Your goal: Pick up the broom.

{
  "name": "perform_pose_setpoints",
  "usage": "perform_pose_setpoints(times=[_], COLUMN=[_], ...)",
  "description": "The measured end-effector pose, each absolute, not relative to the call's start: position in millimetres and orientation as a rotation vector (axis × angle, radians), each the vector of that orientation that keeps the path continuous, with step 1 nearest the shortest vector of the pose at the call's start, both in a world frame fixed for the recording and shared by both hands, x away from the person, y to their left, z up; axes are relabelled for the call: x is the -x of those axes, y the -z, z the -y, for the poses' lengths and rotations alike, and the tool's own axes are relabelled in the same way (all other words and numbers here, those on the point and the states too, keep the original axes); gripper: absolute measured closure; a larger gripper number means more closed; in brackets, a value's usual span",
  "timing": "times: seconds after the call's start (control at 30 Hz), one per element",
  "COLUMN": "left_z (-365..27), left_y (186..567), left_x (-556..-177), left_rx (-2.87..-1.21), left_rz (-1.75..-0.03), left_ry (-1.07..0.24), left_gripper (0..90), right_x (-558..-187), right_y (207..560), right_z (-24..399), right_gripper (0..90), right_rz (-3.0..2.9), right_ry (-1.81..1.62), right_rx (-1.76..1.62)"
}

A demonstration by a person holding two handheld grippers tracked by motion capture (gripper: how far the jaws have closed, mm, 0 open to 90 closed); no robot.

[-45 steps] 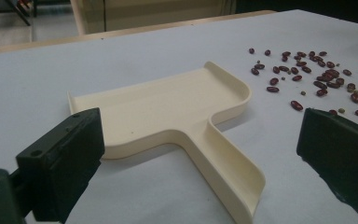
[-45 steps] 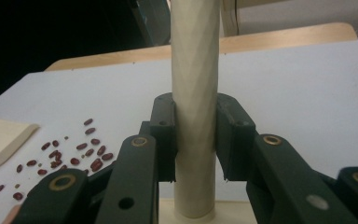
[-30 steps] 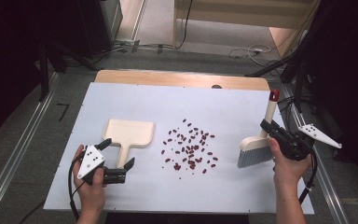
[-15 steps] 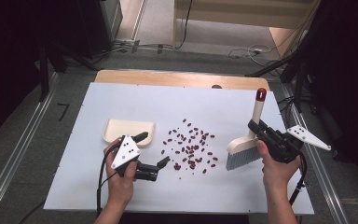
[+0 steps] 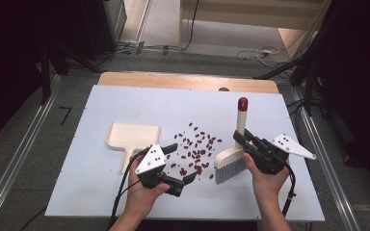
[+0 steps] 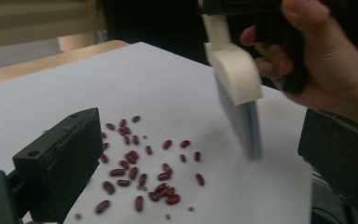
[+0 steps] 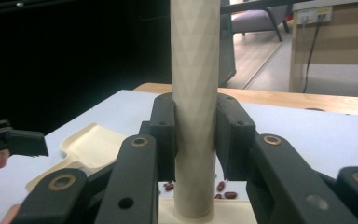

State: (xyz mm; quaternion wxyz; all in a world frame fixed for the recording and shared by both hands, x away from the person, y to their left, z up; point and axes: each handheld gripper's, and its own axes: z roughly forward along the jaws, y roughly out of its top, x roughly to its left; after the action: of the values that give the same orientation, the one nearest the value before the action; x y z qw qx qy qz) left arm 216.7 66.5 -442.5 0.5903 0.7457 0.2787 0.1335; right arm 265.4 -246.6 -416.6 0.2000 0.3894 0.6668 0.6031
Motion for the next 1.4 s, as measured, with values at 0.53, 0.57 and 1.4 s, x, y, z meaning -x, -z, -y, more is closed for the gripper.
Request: perform_pose_setpoints(times=[0.53,0.57,1.4], left_z=[-35,-35,-38], left_y=[446,447,446], left_x=[-211,-211,-210], left_rx=[-1.789,-1.791,-1.788], left_rz=[-0.716,-0.718,-0.828], left_ry=[-0.197,-0.193,-0.200], left_gripper=[26.7,26.7,66.8], right_x=[-246,-246,-227], right_y=[422,422,420], right_z=[199,199,175], right_gripper=[69.3,69.3,68.8], right_rz=[-1.950,-1.950,-1.950], right_ry=[-1.723,-1.723,-1.732], right_rx=[-0.989,-0.989,-0.908])
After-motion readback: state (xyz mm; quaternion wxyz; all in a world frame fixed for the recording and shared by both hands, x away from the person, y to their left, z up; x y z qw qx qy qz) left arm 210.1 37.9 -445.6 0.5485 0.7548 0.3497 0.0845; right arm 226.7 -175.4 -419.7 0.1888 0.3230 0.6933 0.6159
